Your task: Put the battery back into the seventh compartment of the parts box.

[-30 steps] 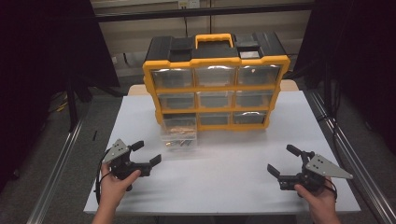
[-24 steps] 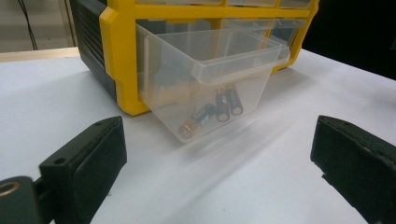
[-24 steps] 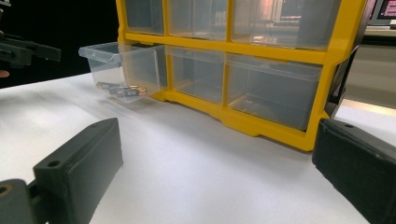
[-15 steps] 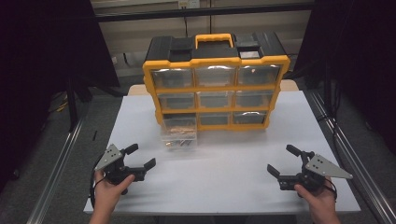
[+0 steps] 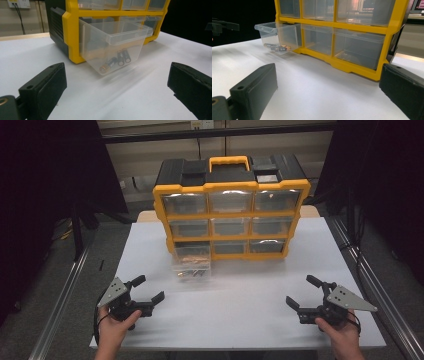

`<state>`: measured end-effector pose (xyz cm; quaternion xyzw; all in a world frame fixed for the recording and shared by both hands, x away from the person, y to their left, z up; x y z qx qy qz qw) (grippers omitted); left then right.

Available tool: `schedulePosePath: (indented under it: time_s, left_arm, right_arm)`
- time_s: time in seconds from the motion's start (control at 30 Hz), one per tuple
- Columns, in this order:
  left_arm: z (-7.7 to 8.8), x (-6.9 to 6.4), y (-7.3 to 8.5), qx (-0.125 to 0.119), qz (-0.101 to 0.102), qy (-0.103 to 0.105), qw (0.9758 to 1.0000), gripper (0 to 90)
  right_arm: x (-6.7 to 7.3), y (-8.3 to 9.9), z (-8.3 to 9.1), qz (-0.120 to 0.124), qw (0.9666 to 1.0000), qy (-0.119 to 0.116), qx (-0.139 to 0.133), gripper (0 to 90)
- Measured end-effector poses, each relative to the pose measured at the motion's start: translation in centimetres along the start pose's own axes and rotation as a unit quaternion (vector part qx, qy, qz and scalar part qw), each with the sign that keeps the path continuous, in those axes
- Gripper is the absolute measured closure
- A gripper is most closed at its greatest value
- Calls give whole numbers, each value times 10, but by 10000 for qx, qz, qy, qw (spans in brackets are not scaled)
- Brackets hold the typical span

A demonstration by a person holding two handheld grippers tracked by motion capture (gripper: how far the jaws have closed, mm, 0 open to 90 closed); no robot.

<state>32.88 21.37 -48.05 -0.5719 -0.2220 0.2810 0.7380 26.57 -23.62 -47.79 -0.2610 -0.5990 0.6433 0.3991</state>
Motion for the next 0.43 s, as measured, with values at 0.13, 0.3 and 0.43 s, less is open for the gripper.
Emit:
schedulePosePath:
  time_s: [0.13,0.3,0.43]
  left_arm:
    - [1,-1,1,60,-162,81,9998,26]
    - [-3,-4,-1,-104,74,-18,9999,26]
    - [-4,-4,1,-30,-61,87,9999,26]
  right_arm:
    - [0,0,0,3,10000,-6,2,14]
    - [0,1,0,1,10000,9,19,14]
    - [0,1,0,11,10000,6,24,14]
Point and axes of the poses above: each handheld gripper's, and its own axes: z roughly backward along the jaws, y roughly out of its underside, x roughly to its left, the point moved 8 cm from there along -z, roughly forward along the jaws, and after that the axes turned 7 degrees about -z, right-handed, at the moved point
